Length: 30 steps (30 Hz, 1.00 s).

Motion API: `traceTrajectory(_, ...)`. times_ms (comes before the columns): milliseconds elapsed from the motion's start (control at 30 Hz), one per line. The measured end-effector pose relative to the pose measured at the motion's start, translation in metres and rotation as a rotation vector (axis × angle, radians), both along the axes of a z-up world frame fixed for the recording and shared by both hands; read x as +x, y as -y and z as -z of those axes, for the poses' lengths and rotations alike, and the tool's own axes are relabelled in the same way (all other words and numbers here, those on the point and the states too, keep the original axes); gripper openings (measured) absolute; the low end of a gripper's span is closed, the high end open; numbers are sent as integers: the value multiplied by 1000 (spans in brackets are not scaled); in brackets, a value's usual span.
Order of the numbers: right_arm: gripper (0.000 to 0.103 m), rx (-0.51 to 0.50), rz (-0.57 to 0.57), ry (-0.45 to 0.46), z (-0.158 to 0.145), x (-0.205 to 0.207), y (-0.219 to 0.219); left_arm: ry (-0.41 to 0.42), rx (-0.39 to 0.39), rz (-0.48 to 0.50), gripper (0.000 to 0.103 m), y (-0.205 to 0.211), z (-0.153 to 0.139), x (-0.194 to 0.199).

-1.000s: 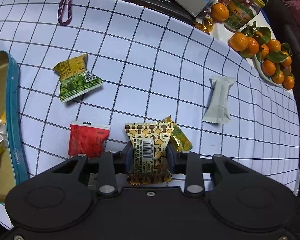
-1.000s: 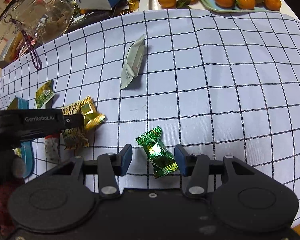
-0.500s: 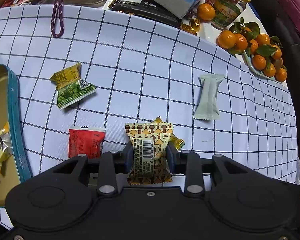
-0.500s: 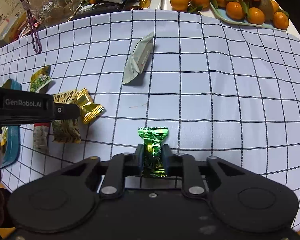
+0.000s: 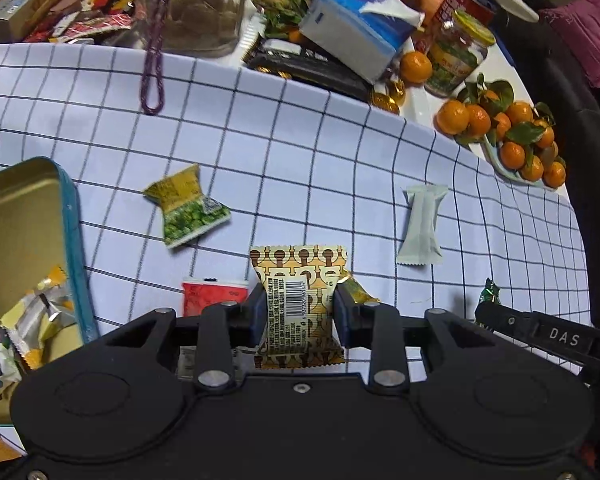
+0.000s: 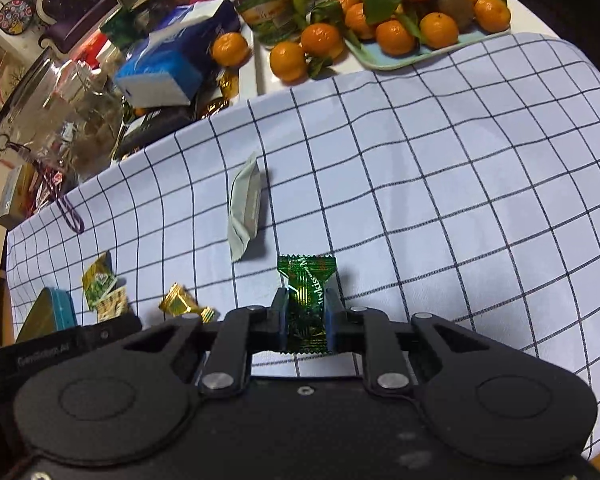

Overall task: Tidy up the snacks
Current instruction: 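Carry the biscuit packet into the tin and open the left tool while the right holds the candy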

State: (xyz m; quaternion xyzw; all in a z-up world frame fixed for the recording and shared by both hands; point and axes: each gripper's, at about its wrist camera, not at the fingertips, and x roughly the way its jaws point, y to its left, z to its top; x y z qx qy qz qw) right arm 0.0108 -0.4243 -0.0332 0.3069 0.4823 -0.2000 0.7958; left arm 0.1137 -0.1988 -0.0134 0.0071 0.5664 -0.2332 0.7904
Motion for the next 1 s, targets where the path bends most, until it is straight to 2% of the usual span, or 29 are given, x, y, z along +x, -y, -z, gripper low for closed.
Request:
traceTrajectory(200, 20, -37, -7, 26, 4, 3, -10, 25, -18, -66, 42, -35, -14, 9)
traceTrajectory(500, 20, -157, -46, 47, 9, -6, -41, 94, 36, -183, 42, -108, -26, 23)
traceTrajectory(600, 20, -148, -42, 65, 13, -14, -57, 121, 66, -227, 42, -134, -28, 27)
traceTrajectory(800, 20, -162, -116, 83, 11, -18, -108, 133, 95, -320, 42, -192, -27, 32)
traceTrajectory(1000, 20, -130, -201, 110, -2, -5, -165, 113, 113, -432, 42, -246, -23, 37)
